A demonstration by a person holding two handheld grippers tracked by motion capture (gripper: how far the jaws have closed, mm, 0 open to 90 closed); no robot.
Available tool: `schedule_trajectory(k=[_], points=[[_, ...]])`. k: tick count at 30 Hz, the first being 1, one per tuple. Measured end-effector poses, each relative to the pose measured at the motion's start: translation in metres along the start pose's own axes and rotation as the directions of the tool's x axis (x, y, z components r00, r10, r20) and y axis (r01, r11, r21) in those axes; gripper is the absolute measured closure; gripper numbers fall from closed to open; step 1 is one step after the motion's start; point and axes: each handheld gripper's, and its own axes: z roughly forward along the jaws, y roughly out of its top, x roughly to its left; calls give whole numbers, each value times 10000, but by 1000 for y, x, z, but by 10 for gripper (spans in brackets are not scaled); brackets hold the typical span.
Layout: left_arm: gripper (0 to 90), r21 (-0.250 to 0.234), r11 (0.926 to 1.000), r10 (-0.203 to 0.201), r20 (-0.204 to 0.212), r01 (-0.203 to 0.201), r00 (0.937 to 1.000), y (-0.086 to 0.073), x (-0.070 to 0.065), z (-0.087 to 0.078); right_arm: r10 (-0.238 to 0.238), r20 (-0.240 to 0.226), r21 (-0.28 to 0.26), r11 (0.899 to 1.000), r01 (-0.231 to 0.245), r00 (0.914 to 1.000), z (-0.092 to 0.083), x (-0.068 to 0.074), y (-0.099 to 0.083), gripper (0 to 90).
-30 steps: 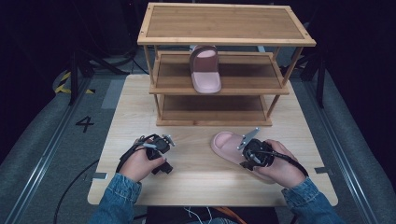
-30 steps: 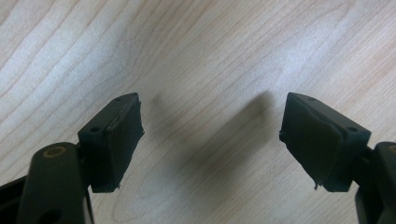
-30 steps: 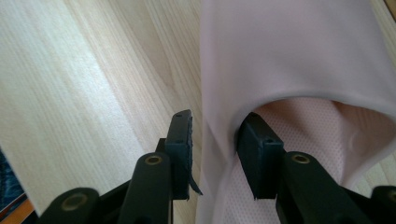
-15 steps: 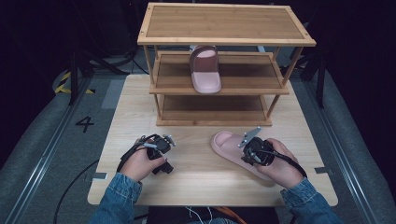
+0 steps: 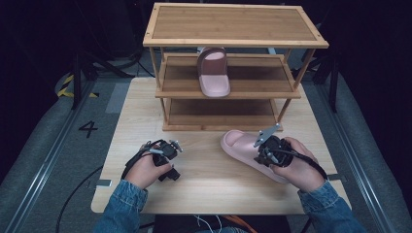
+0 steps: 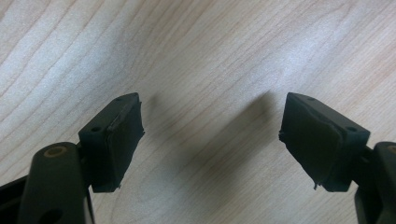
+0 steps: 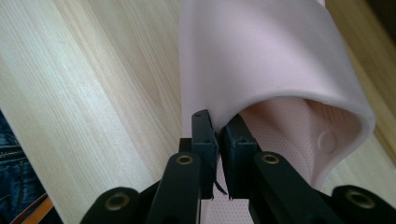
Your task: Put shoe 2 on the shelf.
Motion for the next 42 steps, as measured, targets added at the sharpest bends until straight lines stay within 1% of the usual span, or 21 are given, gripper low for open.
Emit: schedule_trajectory(k=[1,2,3,6,10,11,12,13,15,19,25,29,30,32,33,36,37,38,39,42], points=[[213,0,10000,0,0,0,10000,0,0,0,0,0,0,10000,0,10000,0,0,0,848],[213,-55,10000,-48,15,48,10000,0,1,-1,-34,-5,-80,10000,34,10000,-5,-1,1,848],[213,-118,9999,-6,-19,5,10000,1,2,-1,-44,-56,-184,9998,43,10000,-12,-2,3,848],[211,-118,9999,-47,48,47,10000,1,3,-1,-98,-107,-275,9996,95,9999,-27,-4,9,846],[211,-120,9998,-133,97,135,9999,-1,5,-1,-178,66,-328,9993,180,9998,-45,-6,16,847],[211,-118,9998,-156,120,158,9998,-1,6,-1,-180,-11,-356,9992,180,9998,-48,-7,18,847],[209,-147,9997,-192,98,194,9998,-1,6,-1,-213,22,-423,9989,213,9998,-51,-8,19,847],[207,-179,9997,-147,63,148,9999,-1,7,-2,-186,-85,-522,9985,181,9998,-54,-10,20,847],[207,-211,9996,-200,139,203,9997,-2,8,-3,-153,-141,-663,9977,143,9998,-61,-13,23,846],[207,-249,9995,-203,128,206,9997,-2,10,-3,-164,29,-870,9961,166,9999,-76,-18,29,847],[206,-270,9995,-178,154,182,9997,-3,10,-3,-169,312,-1046,9943,201,9994,-97,-28,37,847],[206,-282,9994,-202,162,206,9997,-3,11,-3,-110,427,-1152,9932,158,9990,-107,-34,41,847],[206,-270,9994,-214,177,219,9996,-3,11,-2,-69,518,-1174,9930,129,9986,-110,-36,42,847],[205,-159,9996,-213,305,218,9993,-3,12,-1,19,636,-1179,9930,56,9980,-114,-41,45,848],[205,-159,9996,-213,305,218,9993,-3,12,-1,19,636,-1179,9930,56,9980,-114,-41,45,848],[206,1,9996,-292,375,292,9989,-3,13,0,122,790,-1111,9938,-33,9968,-117,-46,49,848],[207,-46,9993,-356,355,358,9987,-3,13,0,136,765,-1106,9939,-51,9970,-118,-48,50,848],[207,-36,9992,-390,363,391,9986,-4,13,0,167,867,-1102,9939,-70,9961,-119,-51,52,848],[207,-69,9991,-413,369,416,9985,-4,14,-1,180,874,-1107,9938,-83,9960,-120,-52,53,848],[207,-106,9994,-335,331,339,9989,-4,15,-2,218,912,-1087,9940,-118,9956,-122,-57,59,848]])
